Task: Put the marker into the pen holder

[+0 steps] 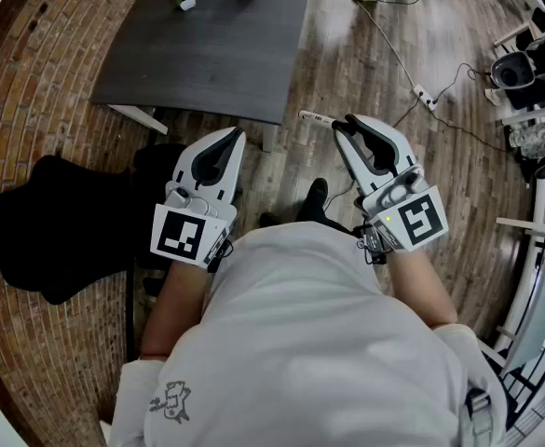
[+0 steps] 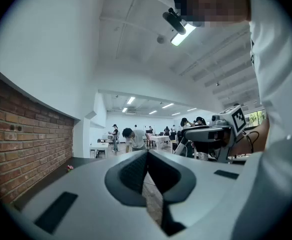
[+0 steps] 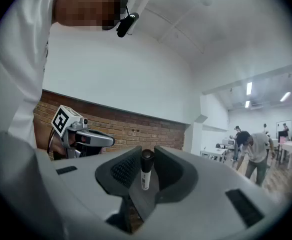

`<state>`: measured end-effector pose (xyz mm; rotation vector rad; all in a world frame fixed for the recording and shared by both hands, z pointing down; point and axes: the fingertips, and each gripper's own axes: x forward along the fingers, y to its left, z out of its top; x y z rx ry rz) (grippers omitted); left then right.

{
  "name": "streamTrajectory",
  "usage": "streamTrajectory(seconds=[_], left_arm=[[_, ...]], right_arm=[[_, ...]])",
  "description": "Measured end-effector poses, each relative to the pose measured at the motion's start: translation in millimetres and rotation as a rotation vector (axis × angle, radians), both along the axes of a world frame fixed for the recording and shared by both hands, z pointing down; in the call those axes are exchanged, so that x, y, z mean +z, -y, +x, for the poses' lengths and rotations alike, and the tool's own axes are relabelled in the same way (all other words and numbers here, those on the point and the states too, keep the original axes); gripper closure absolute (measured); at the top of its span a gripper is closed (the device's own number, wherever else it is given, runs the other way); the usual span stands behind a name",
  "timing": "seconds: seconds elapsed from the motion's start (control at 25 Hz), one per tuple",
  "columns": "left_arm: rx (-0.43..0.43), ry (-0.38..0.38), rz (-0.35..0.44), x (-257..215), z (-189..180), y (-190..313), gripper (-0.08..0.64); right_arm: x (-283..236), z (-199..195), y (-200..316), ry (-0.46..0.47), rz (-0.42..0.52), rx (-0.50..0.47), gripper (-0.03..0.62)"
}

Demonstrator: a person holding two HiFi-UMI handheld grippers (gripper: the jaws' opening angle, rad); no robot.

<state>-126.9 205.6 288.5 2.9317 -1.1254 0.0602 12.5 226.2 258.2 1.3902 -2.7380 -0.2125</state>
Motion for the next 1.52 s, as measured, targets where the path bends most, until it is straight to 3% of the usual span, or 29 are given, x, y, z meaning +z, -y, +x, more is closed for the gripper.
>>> streamTrajectory(seconds=[0.48, 1.12, 1.52], left_arm=[[0.011, 0.019, -0.033, 11, 43, 27, 0.549], [-0.013, 0.012, -0.063, 18, 166, 103, 0.549], [-0.058, 0.031, -0.07, 20, 214, 132, 0.549]], right_arm=[[7, 42, 29, 0.015, -0.022, 0.011, 0.508], [13, 161, 103, 0.06, -0.024, -0.036, 0.508], [17, 206, 143, 0.06, -0.026, -0.094, 0.508]])
